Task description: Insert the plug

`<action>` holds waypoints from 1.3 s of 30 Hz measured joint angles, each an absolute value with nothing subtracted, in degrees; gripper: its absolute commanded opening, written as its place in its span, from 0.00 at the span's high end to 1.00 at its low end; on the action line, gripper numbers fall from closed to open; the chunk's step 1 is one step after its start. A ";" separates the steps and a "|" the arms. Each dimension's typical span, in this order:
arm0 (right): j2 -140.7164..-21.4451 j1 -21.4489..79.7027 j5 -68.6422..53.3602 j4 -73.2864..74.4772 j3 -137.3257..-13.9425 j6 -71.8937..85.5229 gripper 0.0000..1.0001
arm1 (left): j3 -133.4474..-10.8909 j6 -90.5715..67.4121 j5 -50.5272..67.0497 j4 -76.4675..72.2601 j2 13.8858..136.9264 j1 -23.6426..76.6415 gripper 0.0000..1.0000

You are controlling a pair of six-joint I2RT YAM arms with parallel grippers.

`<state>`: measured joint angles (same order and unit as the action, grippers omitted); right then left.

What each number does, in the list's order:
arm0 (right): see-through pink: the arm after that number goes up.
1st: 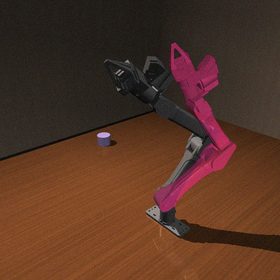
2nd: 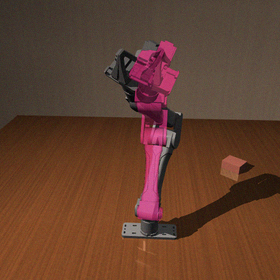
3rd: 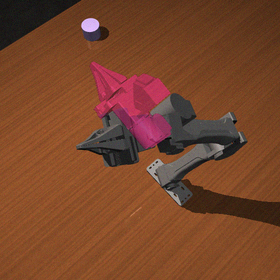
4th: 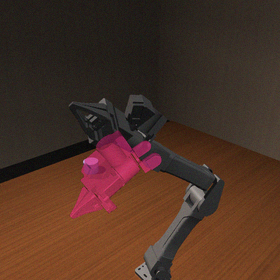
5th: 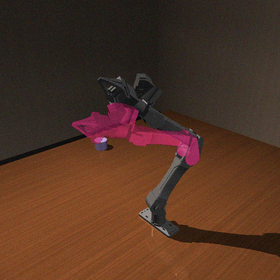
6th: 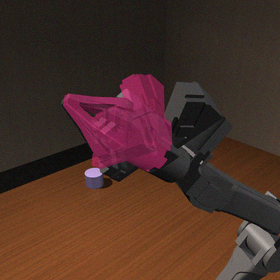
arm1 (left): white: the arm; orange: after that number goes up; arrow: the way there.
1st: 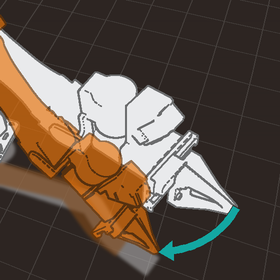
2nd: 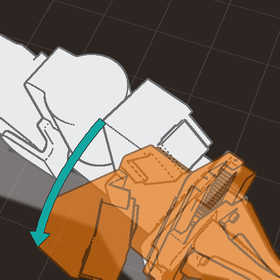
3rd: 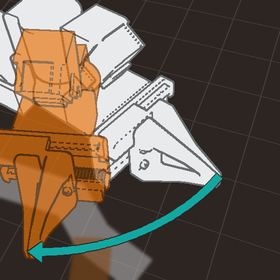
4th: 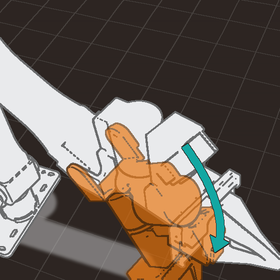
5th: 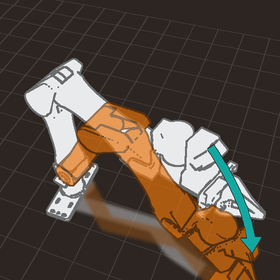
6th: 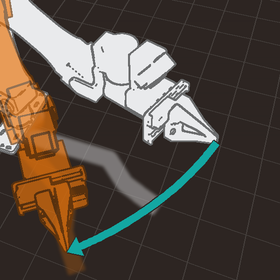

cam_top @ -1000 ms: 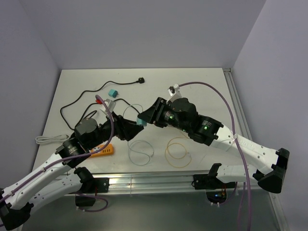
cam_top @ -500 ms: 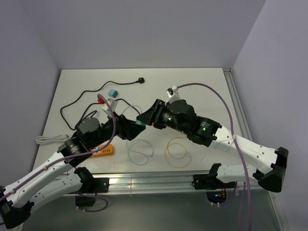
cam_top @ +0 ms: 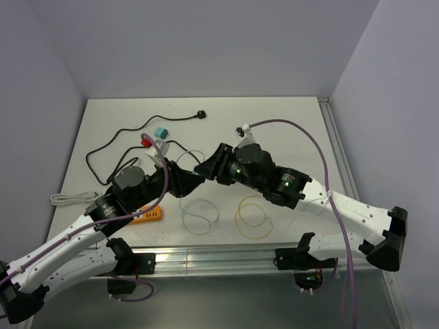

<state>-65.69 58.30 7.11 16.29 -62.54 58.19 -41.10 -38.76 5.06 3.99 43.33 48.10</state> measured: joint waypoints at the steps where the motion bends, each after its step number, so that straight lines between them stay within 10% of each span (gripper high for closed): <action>1: -65.69 58.35 7.05 16.29 -62.54 57.93 0.74 | -41.08 -38.59 5.06 4.10 43.29 48.10 1.00; 7: -65.36 58.65 5.96 19.42 -64.07 51.46 0.09 | -39.27 -38.15 6.35 4.78 40.84 48.10 1.00; 14: -58.00 57.08 0.27 23.29 -67.96 34.85 0.01 | -37.89 -37.26 12.91 5.39 36.34 48.03 1.00; 30: -62.08 54.70 -34.59 22.79 -67.22 18.52 0.44 | -37.71 -37.78 30.50 0.05 34.09 48.03 1.00; 39: -63.18 53.95 -43.18 21.63 -67.22 16.62 1.00 | -37.67 -38.24 35.07 -0.56 33.67 48.03 1.00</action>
